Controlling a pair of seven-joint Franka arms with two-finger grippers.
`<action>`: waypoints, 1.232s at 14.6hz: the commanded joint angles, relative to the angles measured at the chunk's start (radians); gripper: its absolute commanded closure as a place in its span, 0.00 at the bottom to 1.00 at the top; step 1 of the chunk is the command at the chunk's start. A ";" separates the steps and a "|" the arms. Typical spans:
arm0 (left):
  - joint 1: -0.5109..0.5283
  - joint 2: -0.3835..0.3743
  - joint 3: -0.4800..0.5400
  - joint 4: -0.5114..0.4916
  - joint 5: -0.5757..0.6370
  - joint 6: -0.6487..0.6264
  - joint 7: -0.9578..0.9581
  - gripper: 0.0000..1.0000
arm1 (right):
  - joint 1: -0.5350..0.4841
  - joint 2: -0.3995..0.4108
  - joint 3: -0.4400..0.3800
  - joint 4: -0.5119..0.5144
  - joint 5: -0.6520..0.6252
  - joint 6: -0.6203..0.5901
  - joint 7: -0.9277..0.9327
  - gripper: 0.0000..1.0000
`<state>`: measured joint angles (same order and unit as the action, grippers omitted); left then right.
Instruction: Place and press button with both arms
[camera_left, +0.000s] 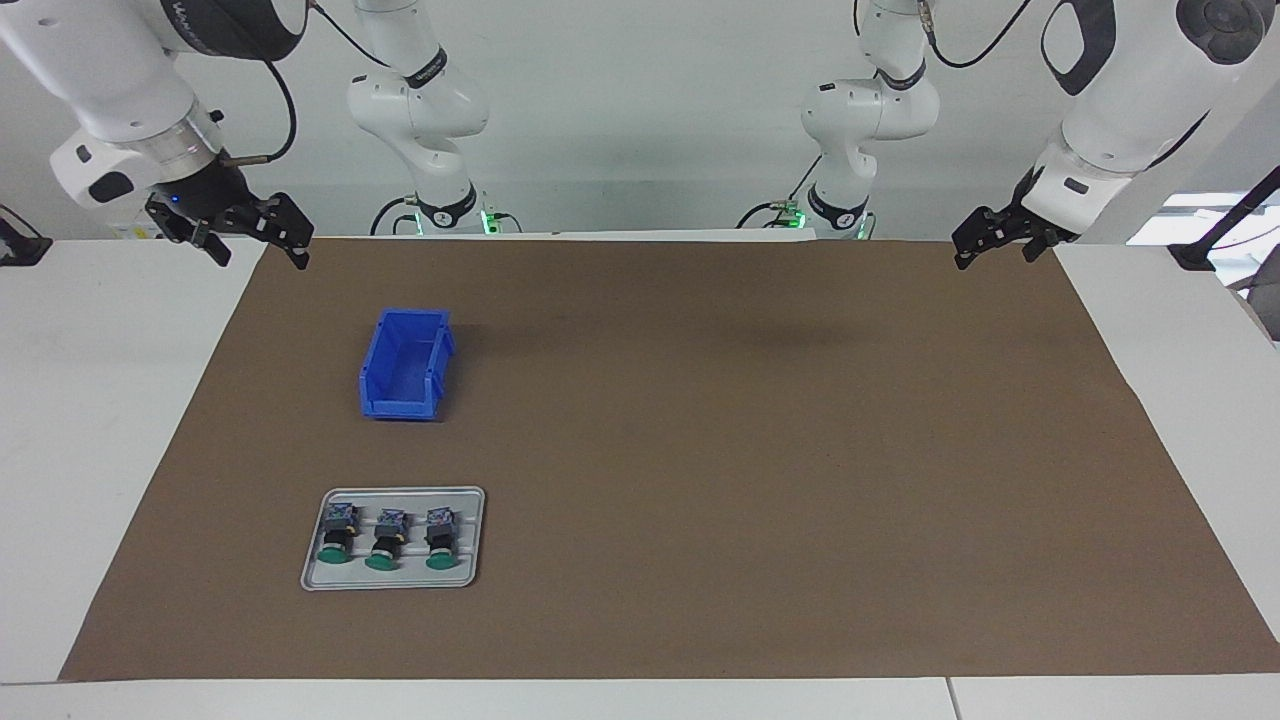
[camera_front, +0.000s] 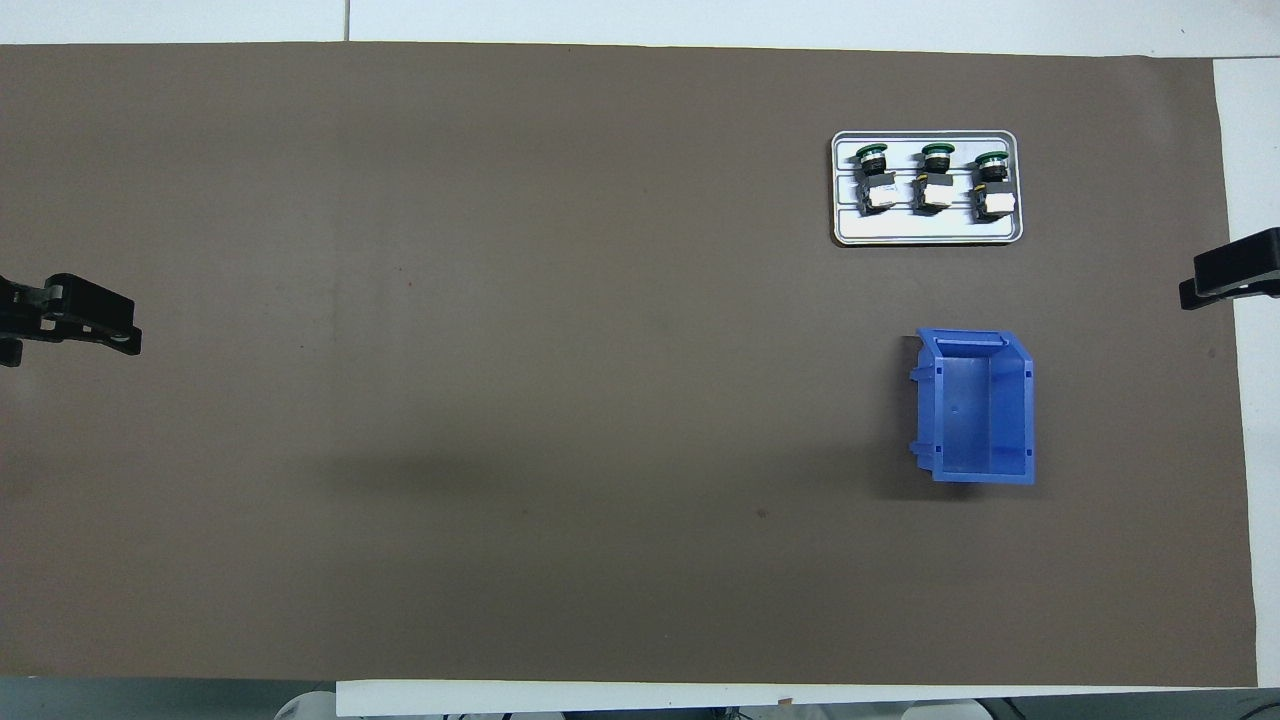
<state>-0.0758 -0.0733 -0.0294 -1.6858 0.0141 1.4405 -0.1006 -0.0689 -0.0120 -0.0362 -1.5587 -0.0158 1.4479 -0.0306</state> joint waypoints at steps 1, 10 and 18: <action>-0.010 -0.007 0.003 -0.003 0.004 0.017 -0.013 0.00 | -0.005 0.001 0.007 0.012 -0.024 -0.011 -0.028 0.00; -0.010 -0.010 0.003 -0.011 0.004 0.031 -0.004 0.00 | 0.004 -0.014 0.012 -0.020 -0.012 -0.018 -0.035 0.00; -0.010 -0.011 0.003 -0.012 0.004 0.034 0.001 0.00 | 0.185 0.179 0.036 0.002 -0.009 0.230 0.102 0.00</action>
<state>-0.0762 -0.0732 -0.0299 -1.6858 0.0140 1.4580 -0.0999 0.0798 0.0685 -0.0046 -1.5710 -0.0219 1.6087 0.0196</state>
